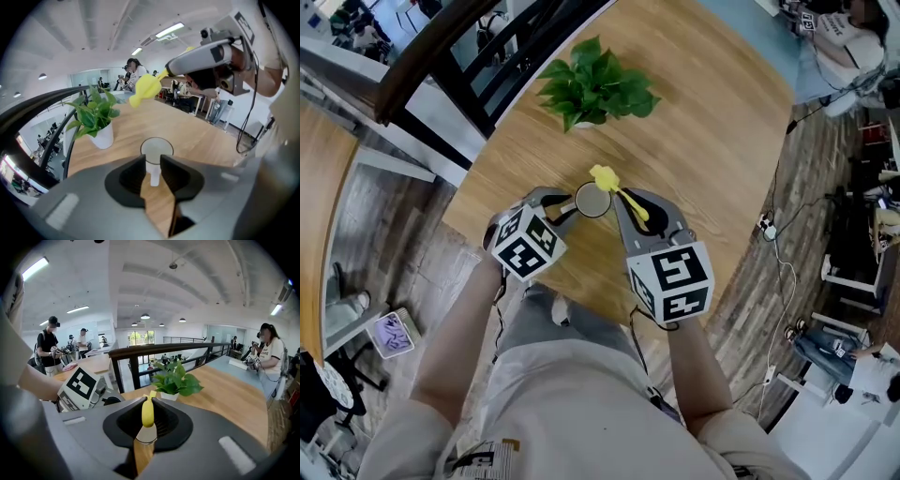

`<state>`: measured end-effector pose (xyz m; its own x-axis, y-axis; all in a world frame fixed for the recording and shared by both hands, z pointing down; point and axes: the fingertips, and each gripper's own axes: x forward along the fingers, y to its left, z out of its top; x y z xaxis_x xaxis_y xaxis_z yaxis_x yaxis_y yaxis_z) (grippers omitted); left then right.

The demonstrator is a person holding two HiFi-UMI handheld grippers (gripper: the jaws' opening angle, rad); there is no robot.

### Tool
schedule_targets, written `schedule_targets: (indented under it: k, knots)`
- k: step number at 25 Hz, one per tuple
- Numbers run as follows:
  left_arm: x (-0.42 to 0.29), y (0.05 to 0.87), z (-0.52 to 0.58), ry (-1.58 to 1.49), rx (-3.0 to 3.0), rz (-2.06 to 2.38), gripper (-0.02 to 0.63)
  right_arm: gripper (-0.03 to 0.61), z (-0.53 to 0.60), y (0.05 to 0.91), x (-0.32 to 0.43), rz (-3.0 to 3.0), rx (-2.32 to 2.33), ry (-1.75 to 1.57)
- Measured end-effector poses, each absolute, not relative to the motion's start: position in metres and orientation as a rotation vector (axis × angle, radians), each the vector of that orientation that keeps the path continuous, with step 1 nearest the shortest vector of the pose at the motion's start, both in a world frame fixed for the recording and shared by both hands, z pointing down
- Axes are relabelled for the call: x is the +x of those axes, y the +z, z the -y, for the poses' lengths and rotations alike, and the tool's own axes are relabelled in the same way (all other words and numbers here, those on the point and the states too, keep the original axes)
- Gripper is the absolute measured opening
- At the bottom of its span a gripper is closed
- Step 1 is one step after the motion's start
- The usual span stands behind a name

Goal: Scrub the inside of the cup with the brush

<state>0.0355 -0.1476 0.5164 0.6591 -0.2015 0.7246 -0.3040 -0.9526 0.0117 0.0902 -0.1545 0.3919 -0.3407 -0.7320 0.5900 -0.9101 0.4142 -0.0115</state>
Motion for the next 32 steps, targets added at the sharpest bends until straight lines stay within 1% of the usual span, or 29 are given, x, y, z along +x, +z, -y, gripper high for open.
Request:
schedule_targets:
  k: [6,9,13,18,24,32]
  knots:
    - [0.038,0.434,0.158,0.923,2.803,0.494,0.089,0.032,0.161,0.318,0.108,2.251,1.604,0.301]
    - [0.040,0.386,0.154,0.777,2.839,0.530,0.074,0.032,0.152,0.282,0.116,2.291,1.678,0.248]
    - [0.043,0.325,0.162,0.522,2.869,0.659,0.028,0.031,0.142,0.236,0.128,2.325,1.759,0.162]
    - [0.039,0.259,0.160,0.311,2.907,0.742,0.020,0.031,0.123,0.180,0.135,2.374,1.847,0.029]
    - [0.033,0.195,0.135,0.177,3.004,0.757,0.012,0.032,0.089,0.125,0.129,2.452,1.892,-0.118]
    - [0.018,0.153,0.103,0.082,3.047,0.908,0.003,0.031,0.061,0.086,0.119,2.521,1.903,-0.252]
